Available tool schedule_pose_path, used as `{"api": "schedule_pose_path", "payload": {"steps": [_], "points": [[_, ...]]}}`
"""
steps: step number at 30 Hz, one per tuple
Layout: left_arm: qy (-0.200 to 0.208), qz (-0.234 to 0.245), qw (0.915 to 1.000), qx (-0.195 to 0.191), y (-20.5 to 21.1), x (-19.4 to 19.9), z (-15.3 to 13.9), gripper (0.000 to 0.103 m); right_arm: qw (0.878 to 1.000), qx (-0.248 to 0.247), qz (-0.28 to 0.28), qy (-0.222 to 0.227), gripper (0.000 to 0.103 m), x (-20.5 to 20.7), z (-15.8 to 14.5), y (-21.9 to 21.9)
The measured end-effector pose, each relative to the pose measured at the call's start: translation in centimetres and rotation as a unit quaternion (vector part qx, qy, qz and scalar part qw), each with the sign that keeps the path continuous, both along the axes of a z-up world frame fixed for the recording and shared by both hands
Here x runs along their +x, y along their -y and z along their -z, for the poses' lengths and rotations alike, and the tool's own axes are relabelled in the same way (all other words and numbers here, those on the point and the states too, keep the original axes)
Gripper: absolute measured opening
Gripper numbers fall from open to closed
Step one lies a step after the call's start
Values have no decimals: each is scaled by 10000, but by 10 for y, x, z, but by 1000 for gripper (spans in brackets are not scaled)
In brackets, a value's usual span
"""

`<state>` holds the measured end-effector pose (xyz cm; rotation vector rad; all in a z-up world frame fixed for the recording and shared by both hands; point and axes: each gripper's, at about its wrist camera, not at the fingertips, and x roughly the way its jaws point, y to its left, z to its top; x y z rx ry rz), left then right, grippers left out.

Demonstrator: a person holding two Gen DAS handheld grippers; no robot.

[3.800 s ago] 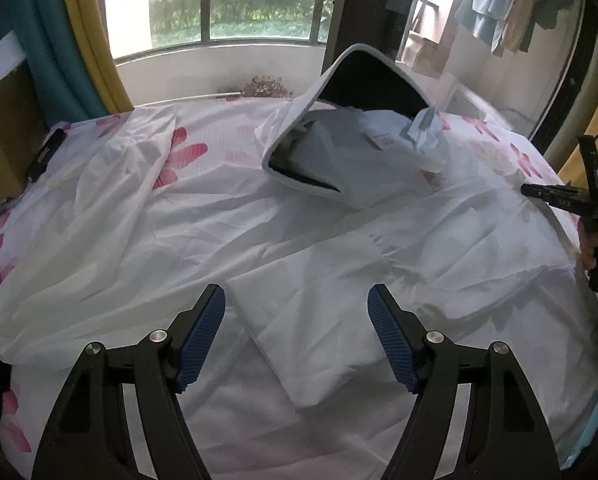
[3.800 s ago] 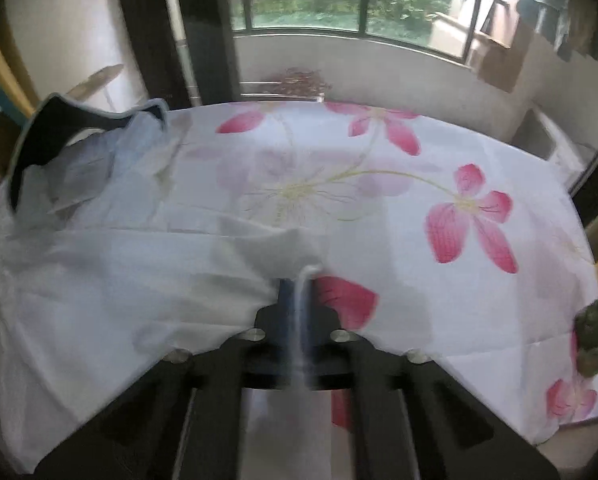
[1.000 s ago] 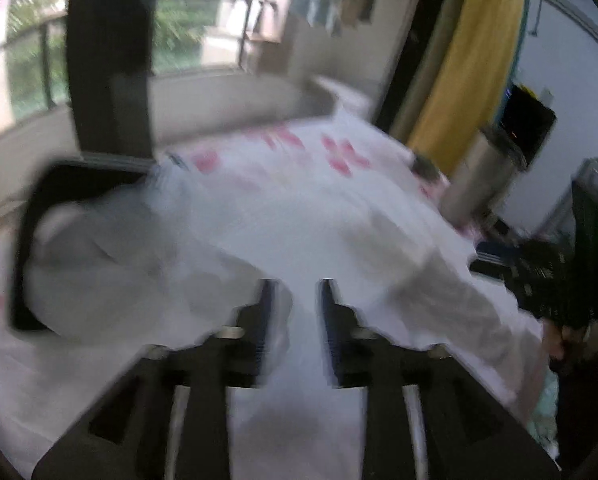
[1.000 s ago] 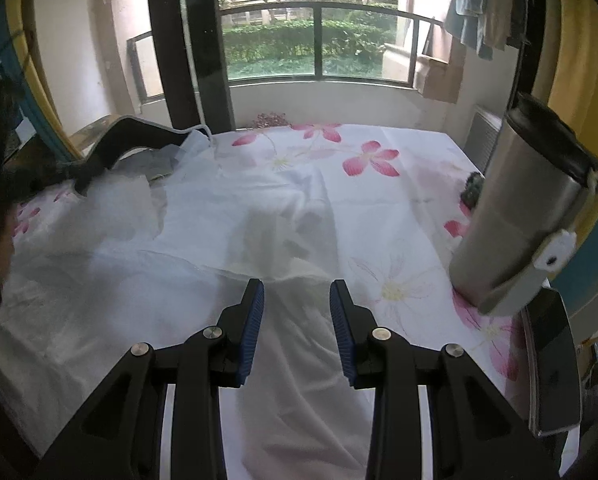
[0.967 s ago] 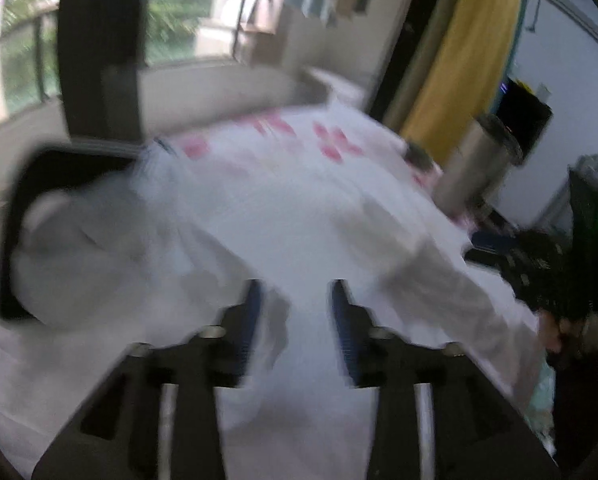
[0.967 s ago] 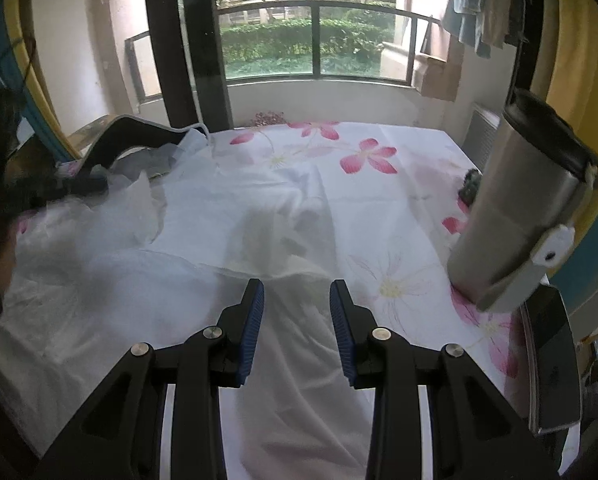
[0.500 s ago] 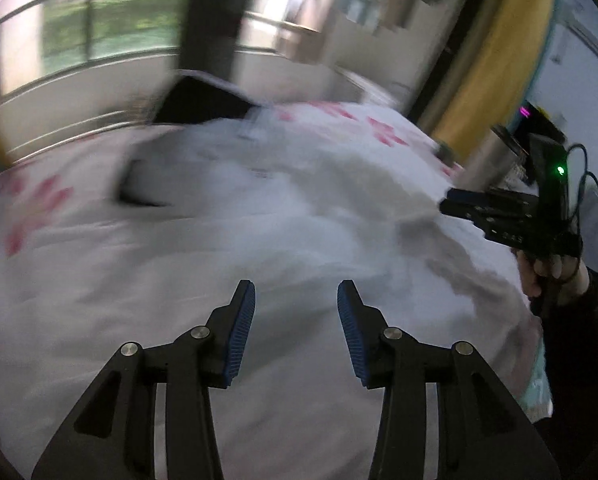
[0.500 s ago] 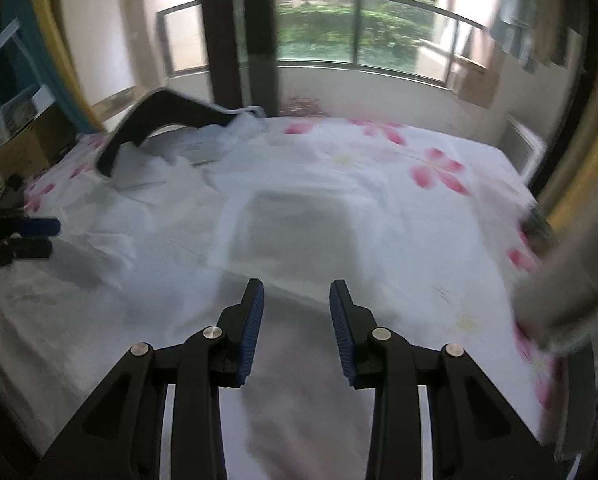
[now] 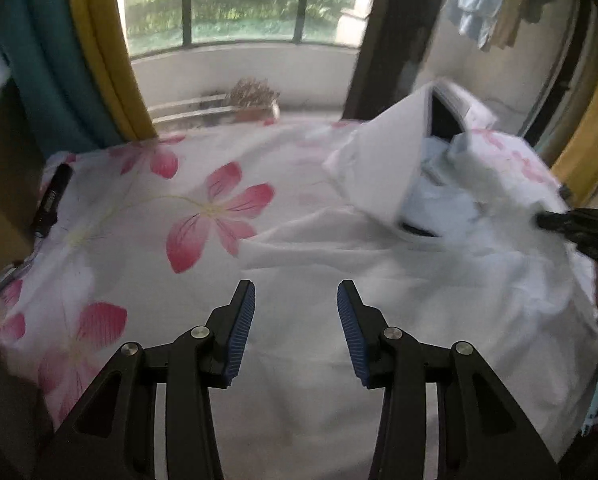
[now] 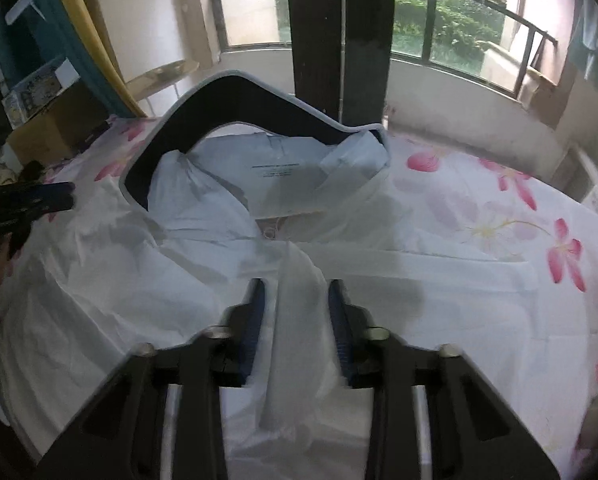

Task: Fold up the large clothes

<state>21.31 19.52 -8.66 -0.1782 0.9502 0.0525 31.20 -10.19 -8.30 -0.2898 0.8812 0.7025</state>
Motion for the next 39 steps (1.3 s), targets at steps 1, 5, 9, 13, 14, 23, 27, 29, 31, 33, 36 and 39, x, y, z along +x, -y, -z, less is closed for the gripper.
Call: {"api": "schedule_pose_path", "payload": {"steps": [1, 5, 9, 13, 14, 23, 27, 29, 31, 33, 36, 39], "points": [[-91, 49, 9999, -38, -4, 7, 7, 45, 10000, -30, 37, 67, 1, 0, -2, 1], [-84, 190, 9995, 239, 1, 19, 22, 5, 9980, 199, 331, 509, 1, -5, -24, 23], [182, 11, 9990, 409, 0, 20, 15, 2, 9911, 473, 788, 962, 1, -6, -49, 53], [591, -306, 9959, 611, -8, 19, -9, 1, 9845, 692, 1089, 1185, 1, -7, -63, 77], [656, -388, 9950, 641, -10, 19, -14, 1, 9834, 728, 1146, 1207, 1, -8, -64, 81], [32, -449, 9970, 632, -10, 29, 7, 13, 9866, 458, 1555, 180, 2, 6, -3, 99], [141, -393, 9979, 503, 5, 1, -8, 35, 9873, 113, 1568, -235, 2, -6, 28, 101], [151, -182, 9992, 335, 18, -17, -14, 36, 9870, 39, 1571, -339, 3, -12, 35, 105], [100, 78, 9998, 119, 31, -33, -13, 36, 9878, 16, 1514, -353, 5, -16, 34, 111], [9, 265, 9996, -33, 44, -47, -6, 37, 9886, -47, 1470, -316, 10, -17, 30, 116], [-166, 428, 9989, 68, 60, -64, 8, 37, 9881, -102, 1531, -131, 41, -11, 23, 124], [-257, 524, 9981, 173, 65, -74, 23, 37, 9884, 35, 1517, 14, 47, 0, 12, 128]]}}
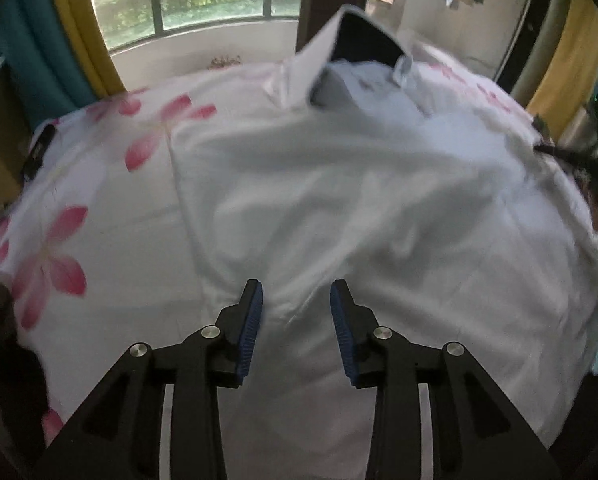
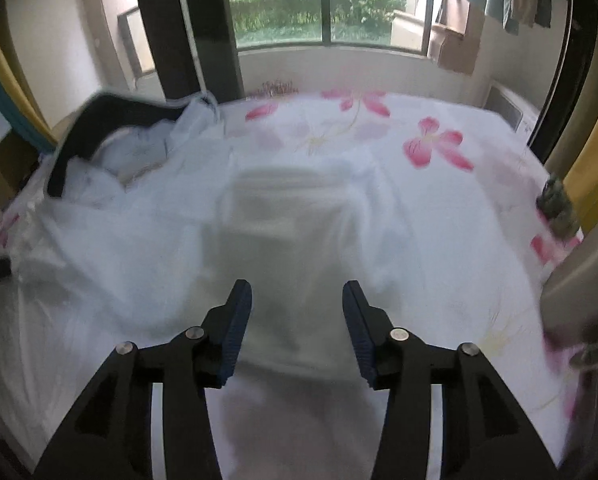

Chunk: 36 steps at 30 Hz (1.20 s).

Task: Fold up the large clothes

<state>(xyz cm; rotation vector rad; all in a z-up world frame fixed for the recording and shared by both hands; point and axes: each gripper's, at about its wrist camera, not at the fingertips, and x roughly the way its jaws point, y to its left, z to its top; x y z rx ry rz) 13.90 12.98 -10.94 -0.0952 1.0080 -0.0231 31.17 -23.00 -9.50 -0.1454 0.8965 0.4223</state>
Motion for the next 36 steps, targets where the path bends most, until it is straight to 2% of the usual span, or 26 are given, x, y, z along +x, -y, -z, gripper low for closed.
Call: {"api": "schedule_pose_path", "payload": {"steps": [2, 3, 4, 5, 6, 7, 8, 11, 15, 17, 19, 20, 23, 24, 25, 27, 28, 32, 36], "points": [[173, 0, 9997, 184, 2, -5, 1, 33, 9997, -29, -163, 194, 47, 5, -6, -5], [212, -70, 9991, 364, 1, -7, 1, 12, 9993, -28, -270, 270, 47, 7, -7, -8], [200, -173, 9984, 492, -1, -7, 0, 3, 9990, -24, -364, 274, 47, 11, -6, -12], [209, -261, 9984, 464, -5, -9, -3, 3, 9988, -16, -438, 213, 45, 14, -3, -15], [222, -329, 9980, 492, -10, -9, -5, 3, 9985, 26, -531, 123, 28, 18, 1, -19], [276, -392, 9970, 608, -13, -13, -8, 3, 9980, 12, -640, 7, 3, 21, 7, -24], [307, -441, 9963, 674, -15, -17, -12, 3, 9977, -71, -674, -58, 0, 22, 12, -27], [274, -516, 9959, 685, -23, -27, -17, 3, 9973, -301, -670, 70, 0, 19, 17, -34], [8, -369, 9980, 508, -21, -30, -12, 6, 9975, -382, -555, 190, 0, 19, 12, -32], [-21, -303, 9980, 555, -16, -29, -14, 17, 9971, -476, -566, 154, 0, 20, 13, -33], [68, -271, 9982, 525, -14, -27, -21, 35, 9963, -635, -570, 78, 1, 20, 12, -33], [170, -285, 9984, 459, -15, -24, -30, 38, 9958, -735, -547, 54, 1, 20, 11, -33], [476, -224, 9983, 267, -17, -10, -51, 44, 9946, -881, -520, 146, 7, 23, 0, -31], [551, -181, 9981, 194, -17, -2, -57, 48, 9942, -928, -505, 213, 18, 25, -5, -30], [615, -150, 9979, 121, -17, 8, -61, 52, 9936, -967, -507, 281, 38, 27, -10, -31], [724, -26, 9973, -100, -15, 36, -67, 52, 9927, -943, -588, 462, 60, 34, -20, -35], [707, 64, 9973, -196, -13, 54, -66, 52, 9921, -924, -635, 555, 60, 38, -25, -38], [488, 268, 9983, -159, 1, 112, -53, 52, 9859, -1031, -1067, 779, 60, 58, -36, -71], [237, 329, 9992, -56, 7, 146, -33, 52, 9774, -1070, -1559, 949, 60, 82, -35, -115]]}}
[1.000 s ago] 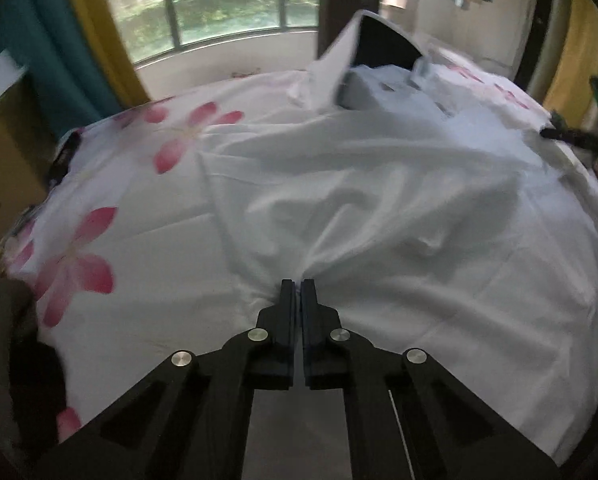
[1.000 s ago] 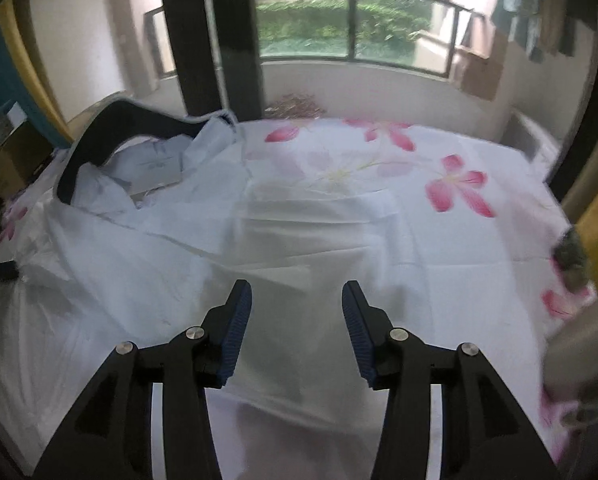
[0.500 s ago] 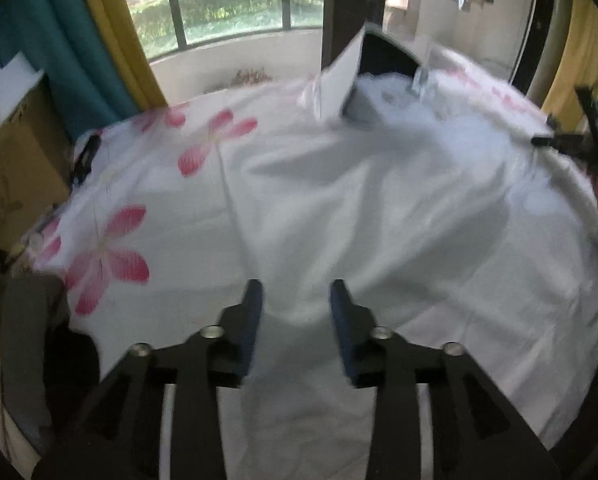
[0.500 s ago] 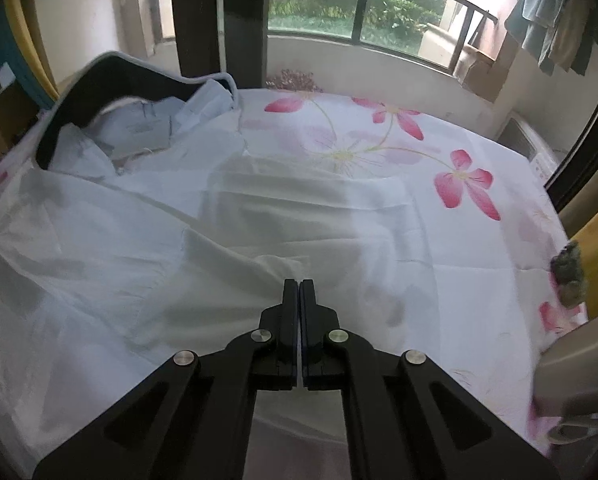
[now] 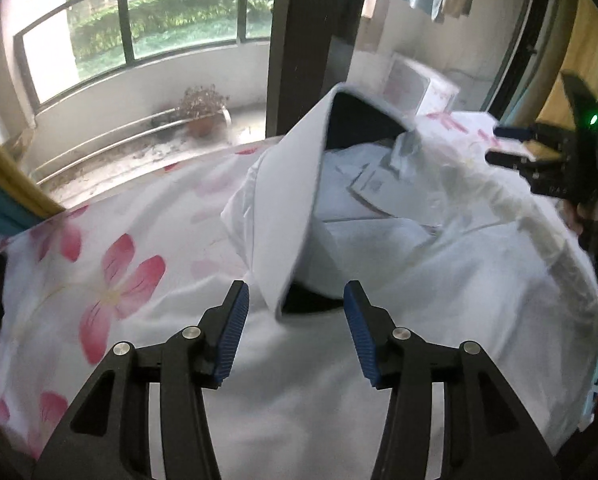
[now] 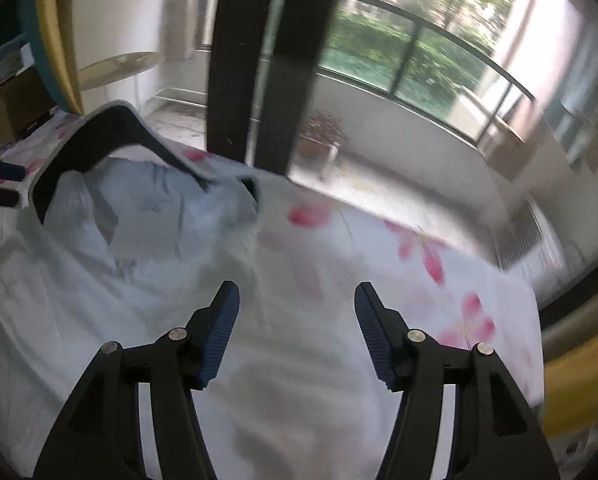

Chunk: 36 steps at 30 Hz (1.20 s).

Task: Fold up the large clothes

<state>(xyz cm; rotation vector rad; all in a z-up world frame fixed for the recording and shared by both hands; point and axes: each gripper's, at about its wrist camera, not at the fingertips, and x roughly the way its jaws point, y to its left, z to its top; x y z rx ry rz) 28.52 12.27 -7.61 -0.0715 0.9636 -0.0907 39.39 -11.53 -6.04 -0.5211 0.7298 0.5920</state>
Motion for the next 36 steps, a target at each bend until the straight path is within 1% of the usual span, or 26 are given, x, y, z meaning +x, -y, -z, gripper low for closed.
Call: {"api": "schedule_pose_path", "payload": {"steps": [2, 5, 8, 10, 14, 15, 16, 17, 19, 22, 26, 28, 29, 32, 33, 34, 35, 36], "points": [[-143, -101, 9998, 73, -3, 11, 11, 52, 9996, -47, -264, 47, 60, 10, 5, -18], [-195, -347, 9990, 196, -14, 17, 19, 52, 9985, -278, -482, 12, 60, 28, 19, -47], [-185, -600, 9979, 143, -31, 21, 24, 52, 9970, -449, -626, 21, 60, 40, 28, -65], [-137, -716, 9973, 129, -38, 23, 25, 52, 9951, -480, -861, 93, 60, 44, 30, -76], [-62, -811, 9965, 197, -45, 32, 22, 52, 9913, -465, -1207, 239, 59, 45, 33, -92], [-53, -821, 9964, 214, -45, 35, 23, 52, 9908, -431, -1243, 308, 40, 42, 33, -92], [-34, -830, 9963, 228, -47, 40, 24, 52, 9911, -434, -1207, 355, 4, 42, 33, -92], [-13, -845, 9961, 247, -49, 45, 24, 52, 9921, -503, -1095, 342, 4, 43, 34, -91], [-7, -848, 9962, 221, -52, 52, 28, 52, 9939, -445, -936, 380, 4, 43, 33, -83], [-20, -727, 9971, 216, -51, 60, 28, 52, 9940, -535, -718, 631, 4, 36, 29, -67], [-26, -335, 9993, 170, -40, 59, 20, 52, 9947, -553, -569, 652, 4, 22, 26, -41], [-5, -173, 9997, 180, -35, 54, 13, 52, 9955, -553, -580, 499, 5, 18, 29, -31], [8, -128, 9998, 149, -35, 52, 10, 52, 9963, -521, -583, 348, 6, 17, 33, -26], [132, -13, 9999, 14, -37, 41, -8, 52, 9978, -467, -448, 114, 10, 18, 37, -16], [195, 21, 9998, -39, -36, 38, -15, 52, 9984, -377, -419, -36, 14, 20, 35, -12], [281, 50, 9995, -102, -36, 36, -23, 52, 9987, -278, -410, -143, 23, 20, 33, -8], [372, 62, 9992, -156, -37, 34, -31, 52, 9987, -157, -408, -248, 29, 20, 28, -7], [446, 66, 9988, -194, -36, 34, -38, 52, 9985, -20, -416, -361, 43, 21, 23, -4]]}}
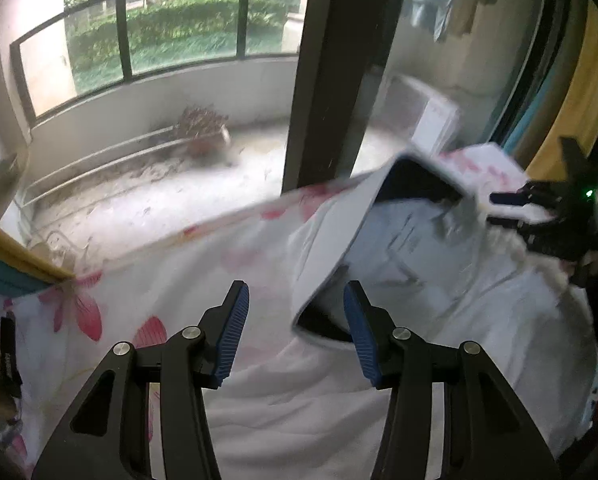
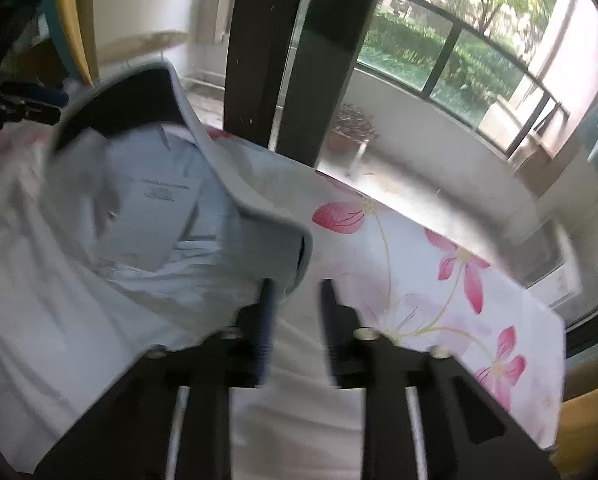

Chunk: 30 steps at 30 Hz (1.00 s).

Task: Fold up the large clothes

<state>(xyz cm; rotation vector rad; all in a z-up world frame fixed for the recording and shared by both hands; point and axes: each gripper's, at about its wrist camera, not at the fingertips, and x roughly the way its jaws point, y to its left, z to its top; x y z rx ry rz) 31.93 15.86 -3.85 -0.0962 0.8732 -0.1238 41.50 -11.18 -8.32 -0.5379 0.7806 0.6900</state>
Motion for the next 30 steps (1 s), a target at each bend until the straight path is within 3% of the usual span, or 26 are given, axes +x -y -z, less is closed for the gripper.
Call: {"api": "schedule_pose_path", "payload": {"steps": [1, 6, 11, 16, 25, 30], "points": [[120, -12, 9999, -62, 0, 0, -8, 52, 9999, 89, 0, -68, 51, 0, -4, 2], [407, -298, 9982, -319, -5, 25, -17, 52, 9986, 525, 78, -38, 55, 13, -29, 1], [-5, -204, 9987, -465, 5, 53, 16, 52, 9974, 696, 199, -62, 55, 42, -29, -20], [-399, 155, 9983, -386, 15, 48, 52, 52, 9970, 670, 47, -384, 55, 63, -10, -40], [-764, 758, 9942, -53, 21, 22, 71, 62, 9921, 310, -290, -1183, 55, 56, 22, -41], [-794, 817, 9935, -50, 17, 22, 71, 67, 9906, 258, -437, -1273, 55, 47, 27, -33]]}}
